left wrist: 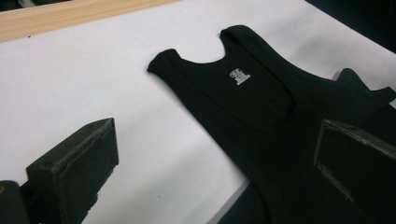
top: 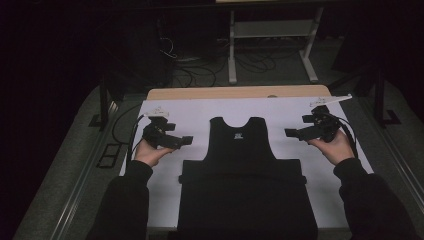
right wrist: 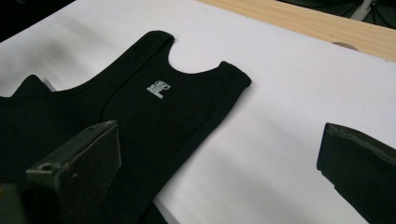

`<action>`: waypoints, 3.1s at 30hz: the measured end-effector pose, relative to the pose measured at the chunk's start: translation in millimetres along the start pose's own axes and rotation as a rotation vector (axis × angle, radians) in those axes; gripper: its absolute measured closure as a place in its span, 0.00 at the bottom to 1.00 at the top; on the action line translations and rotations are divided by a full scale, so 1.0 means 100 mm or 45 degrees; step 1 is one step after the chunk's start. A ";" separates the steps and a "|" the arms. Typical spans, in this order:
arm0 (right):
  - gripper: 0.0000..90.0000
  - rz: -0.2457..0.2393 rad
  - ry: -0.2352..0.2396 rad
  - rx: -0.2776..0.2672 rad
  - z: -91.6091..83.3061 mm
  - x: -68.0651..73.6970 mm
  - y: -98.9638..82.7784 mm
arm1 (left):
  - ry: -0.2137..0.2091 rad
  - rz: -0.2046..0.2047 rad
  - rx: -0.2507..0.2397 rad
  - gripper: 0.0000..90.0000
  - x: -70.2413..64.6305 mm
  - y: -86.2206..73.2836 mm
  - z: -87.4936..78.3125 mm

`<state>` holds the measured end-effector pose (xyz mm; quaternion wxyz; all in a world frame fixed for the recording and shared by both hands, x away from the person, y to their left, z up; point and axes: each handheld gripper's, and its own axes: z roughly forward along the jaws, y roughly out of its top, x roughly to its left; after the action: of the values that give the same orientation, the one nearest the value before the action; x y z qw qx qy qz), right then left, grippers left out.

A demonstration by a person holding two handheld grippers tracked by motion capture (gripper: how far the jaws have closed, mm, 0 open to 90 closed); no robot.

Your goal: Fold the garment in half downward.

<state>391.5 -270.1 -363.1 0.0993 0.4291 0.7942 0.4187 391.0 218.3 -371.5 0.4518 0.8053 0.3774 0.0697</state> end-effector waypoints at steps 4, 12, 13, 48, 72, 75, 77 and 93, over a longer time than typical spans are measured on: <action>0.00 -0.009 -0.004 0.008 0.04 -0.04 0.05 | -0.008 -0.005 -0.001 0.00 0.03 0.04 0.04; 0.00 -0.031 0.000 0.015 0.10 -0.07 0.21 | 0.000 -0.017 0.028 0.00 0.11 0.11 0.14; 0.00 -0.030 0.001 0.017 0.11 -0.07 0.23 | -0.001 -0.019 0.028 0.00 0.12 0.12 0.15; 0.00 0.006 -0.002 0.057 0.60 -0.21 0.54 | 0.013 -0.097 -0.034 0.00 0.41 0.45 0.68; 0.01 0.069 -0.039 0.078 0.93 -0.39 0.54 | -0.011 -0.201 0.013 0.00 0.47 0.39 1.18; 0.02 0.081 -0.038 0.087 1.00 -0.42 0.52 | -0.017 -0.207 0.031 0.00 0.47 0.36 1.25; 0.04 0.084 -0.035 0.107 1.06 -0.42 0.49 | -0.018 -0.211 0.043 0.00 0.48 0.34 1.28; 0.15 0.113 0.045 0.202 1.38 -0.37 0.35 | -0.053 -0.219 0.062 0.04 0.46 0.26 1.43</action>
<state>506.4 -208.1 -430.8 0.0325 0.4629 0.8067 0.3660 502.5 144.6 -444.6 0.4442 0.7818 0.4375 0.0047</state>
